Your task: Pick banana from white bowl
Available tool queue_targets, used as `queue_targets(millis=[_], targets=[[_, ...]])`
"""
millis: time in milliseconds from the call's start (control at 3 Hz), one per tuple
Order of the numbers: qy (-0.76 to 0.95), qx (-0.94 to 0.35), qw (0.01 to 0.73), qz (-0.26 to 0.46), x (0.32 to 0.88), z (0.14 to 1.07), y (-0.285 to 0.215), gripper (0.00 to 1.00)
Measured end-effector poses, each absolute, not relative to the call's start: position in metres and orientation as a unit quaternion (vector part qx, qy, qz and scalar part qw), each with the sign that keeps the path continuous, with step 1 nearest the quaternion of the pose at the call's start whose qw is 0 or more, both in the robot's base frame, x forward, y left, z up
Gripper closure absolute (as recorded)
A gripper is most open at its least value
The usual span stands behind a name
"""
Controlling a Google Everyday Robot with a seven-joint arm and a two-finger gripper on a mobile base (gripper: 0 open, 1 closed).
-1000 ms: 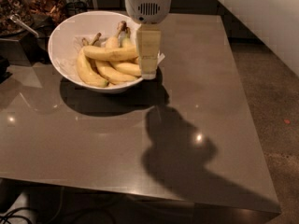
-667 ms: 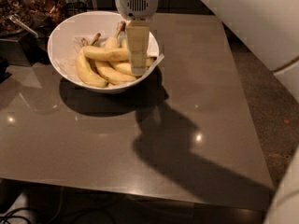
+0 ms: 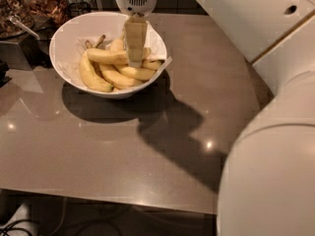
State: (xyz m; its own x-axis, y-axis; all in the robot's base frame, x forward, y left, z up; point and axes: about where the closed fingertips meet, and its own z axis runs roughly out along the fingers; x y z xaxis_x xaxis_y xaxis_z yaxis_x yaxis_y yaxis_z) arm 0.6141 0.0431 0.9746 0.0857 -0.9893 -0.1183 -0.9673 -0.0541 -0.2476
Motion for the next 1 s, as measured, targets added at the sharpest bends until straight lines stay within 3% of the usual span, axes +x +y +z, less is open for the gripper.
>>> queue_targets(millis=[667,1000], targets=[[0.657,-0.742,0.130,-0.016,0.641,0.955,0.078,0.31],[0.655,-0.747,0.117,-0.006,0.645,0.941,0.087,0.32]])
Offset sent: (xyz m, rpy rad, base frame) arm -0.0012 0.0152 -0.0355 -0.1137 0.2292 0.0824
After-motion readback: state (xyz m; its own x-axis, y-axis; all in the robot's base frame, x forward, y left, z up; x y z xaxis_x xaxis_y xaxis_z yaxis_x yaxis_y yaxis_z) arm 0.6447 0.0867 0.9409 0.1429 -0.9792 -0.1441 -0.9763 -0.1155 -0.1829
